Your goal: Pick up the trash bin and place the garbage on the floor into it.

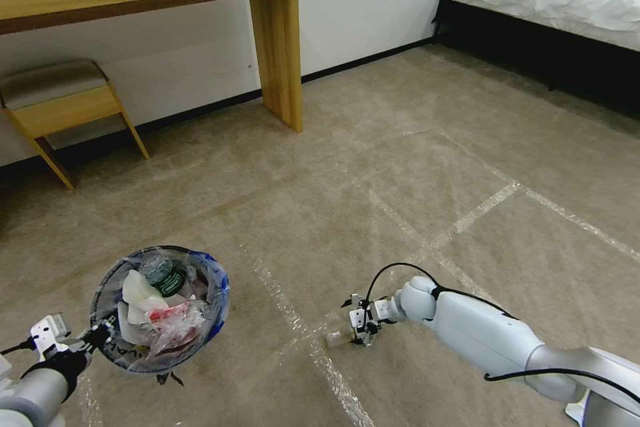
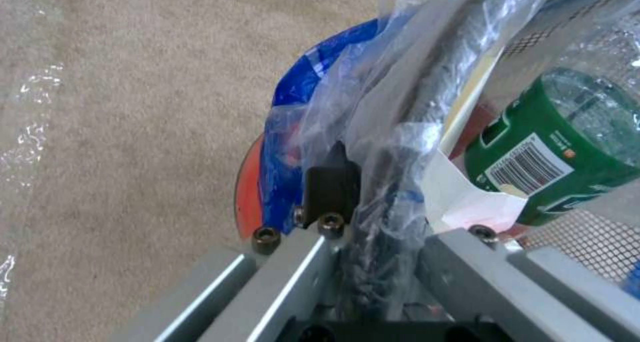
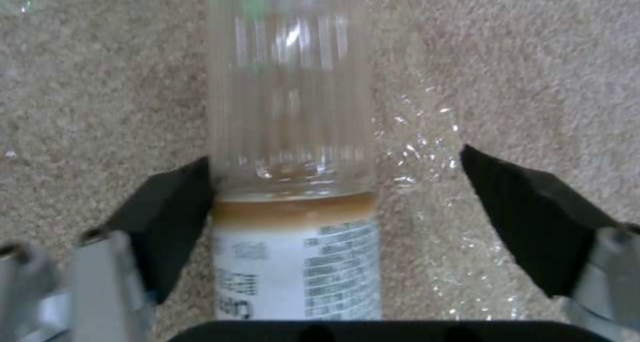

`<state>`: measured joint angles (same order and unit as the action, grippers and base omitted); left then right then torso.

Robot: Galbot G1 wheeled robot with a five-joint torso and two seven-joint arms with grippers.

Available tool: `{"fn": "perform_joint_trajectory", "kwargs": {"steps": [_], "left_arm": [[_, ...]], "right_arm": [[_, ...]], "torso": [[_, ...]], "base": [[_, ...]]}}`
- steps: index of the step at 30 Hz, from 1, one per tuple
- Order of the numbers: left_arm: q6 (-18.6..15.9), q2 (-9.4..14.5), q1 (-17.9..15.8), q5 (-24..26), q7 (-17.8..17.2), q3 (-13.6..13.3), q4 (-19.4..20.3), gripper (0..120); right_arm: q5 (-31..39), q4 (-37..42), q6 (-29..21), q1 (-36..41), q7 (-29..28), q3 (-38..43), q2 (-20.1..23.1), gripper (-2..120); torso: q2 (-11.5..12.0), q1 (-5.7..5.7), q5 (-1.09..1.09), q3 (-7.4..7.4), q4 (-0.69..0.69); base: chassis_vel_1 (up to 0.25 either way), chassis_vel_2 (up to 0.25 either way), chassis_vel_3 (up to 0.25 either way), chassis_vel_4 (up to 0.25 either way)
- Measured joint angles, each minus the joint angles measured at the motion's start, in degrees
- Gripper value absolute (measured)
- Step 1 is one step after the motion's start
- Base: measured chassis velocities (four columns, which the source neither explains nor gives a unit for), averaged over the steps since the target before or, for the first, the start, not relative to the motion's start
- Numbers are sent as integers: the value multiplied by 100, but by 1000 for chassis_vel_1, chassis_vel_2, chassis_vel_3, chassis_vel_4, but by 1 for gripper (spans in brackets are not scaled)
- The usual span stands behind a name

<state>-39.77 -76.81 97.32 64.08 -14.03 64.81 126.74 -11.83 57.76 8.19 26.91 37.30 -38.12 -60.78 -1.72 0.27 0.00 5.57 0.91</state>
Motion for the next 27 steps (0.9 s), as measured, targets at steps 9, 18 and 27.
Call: {"fn": "perform_joint_trajectory", "kwargs": {"steps": [9,18,27], "left_arm": [[0,-6,-29,7,-8,-17,-31,0],[0,3,-48,1,-10,-23,-62,0],[0,1,-61,-6,-13,-39,-79,0]], "right_arm": [[-13,-54,57,56,-32,34,-2,57],[-6,-21,81,84,-64,76,37,33],[15,13,108,117,-80,116,74,28]], "torso": [[0,0,-1,0,1],[0,0,1,0,0],[0,0,0,0,0]], "base": [[0,0,0,0],[0,0,0,0],[0,0,0,0]]}}
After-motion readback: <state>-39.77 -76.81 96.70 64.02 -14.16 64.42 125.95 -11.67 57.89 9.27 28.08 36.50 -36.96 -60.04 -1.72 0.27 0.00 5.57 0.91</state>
